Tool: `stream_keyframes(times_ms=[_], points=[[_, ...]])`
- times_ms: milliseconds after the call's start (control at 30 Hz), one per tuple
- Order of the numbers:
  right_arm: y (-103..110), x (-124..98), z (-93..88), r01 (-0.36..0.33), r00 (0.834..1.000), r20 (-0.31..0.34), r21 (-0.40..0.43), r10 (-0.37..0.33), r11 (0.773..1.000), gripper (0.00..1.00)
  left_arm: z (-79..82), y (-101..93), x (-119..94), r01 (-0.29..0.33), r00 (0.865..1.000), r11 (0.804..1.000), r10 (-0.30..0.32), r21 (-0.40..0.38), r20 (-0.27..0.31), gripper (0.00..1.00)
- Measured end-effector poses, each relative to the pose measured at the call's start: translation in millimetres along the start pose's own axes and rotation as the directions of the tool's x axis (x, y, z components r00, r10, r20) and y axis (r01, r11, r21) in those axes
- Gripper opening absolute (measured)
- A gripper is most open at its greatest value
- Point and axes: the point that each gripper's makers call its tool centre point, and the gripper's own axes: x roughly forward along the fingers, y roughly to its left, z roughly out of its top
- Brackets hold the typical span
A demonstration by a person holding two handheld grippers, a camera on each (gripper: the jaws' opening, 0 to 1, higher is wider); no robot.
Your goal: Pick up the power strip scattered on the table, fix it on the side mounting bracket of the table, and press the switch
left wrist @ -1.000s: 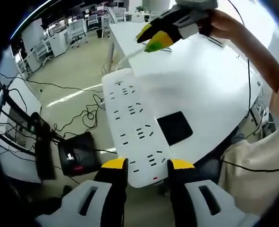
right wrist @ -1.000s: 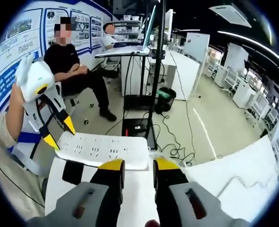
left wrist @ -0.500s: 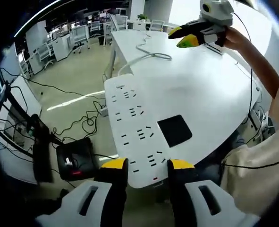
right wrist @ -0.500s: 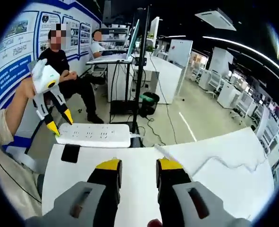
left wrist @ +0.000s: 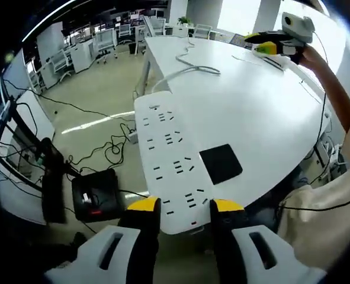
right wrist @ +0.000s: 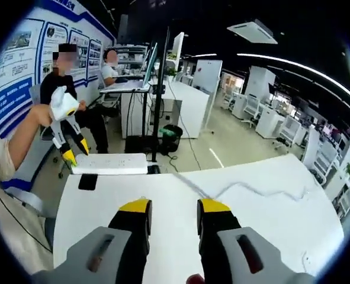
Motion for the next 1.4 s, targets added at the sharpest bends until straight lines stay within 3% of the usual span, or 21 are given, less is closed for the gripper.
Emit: stream_keyframes(times_ms=[400,733,967,1100,1200,1300,1400], points=[[-20.1,-73.6,-21.5,0.117,0.991,0.066,0.02,-0.118,0.993,0.28,-0.5,1.4,-0.4,-0.021,1.0,1.0,0.021,-0.02,0.007,0.38],[-36.5,-119.7,-41.3,0.203,0.969,0.125,0.091,-0.213,0.975,0.3,-1.5,0.1,-1.8,-0.024,0.999,0.999,0.025,-0.026,0.041,0.35],[-43.3,-155.6,-58.0,0.27,0.941,0.172,0.135,-0.291,0.953,0.31,3.0,-2.0,-1.2,-0.042,0.995,0.999,0.042,0.002,0.089,0.35],[-47.6,-178.7,-75.6,0.309,0.924,0.179,0.171,-0.338,0.936,0.32,8.8,-8.2,2.2,-0.039,0.994,0.999,0.036,0.025,0.108,0.37],[-50.1,-193.5,-86.6,0.343,0.91,0.179,0.179,-0.373,0.922,0.33,15.1,-17.8,7.1,0.001,0.992,1.0,-0.004,0.029,0.127,0.38],[-52.6,-206.9,-100.0,0.367,0.901,0.167,0.195,-0.4,0.909,0.33,21.0,-19.0,8.7,-0.014,0.99,0.999,0.007,0.044,0.143,0.39],[-54.0,-219.2,-112.5,0.392,0.888,0.162,0.217,-0.429,0.894,0.33,40.0,-18.7,7.5,-0.033,0.971,0.998,0.021,0.047,0.236,0.44]])
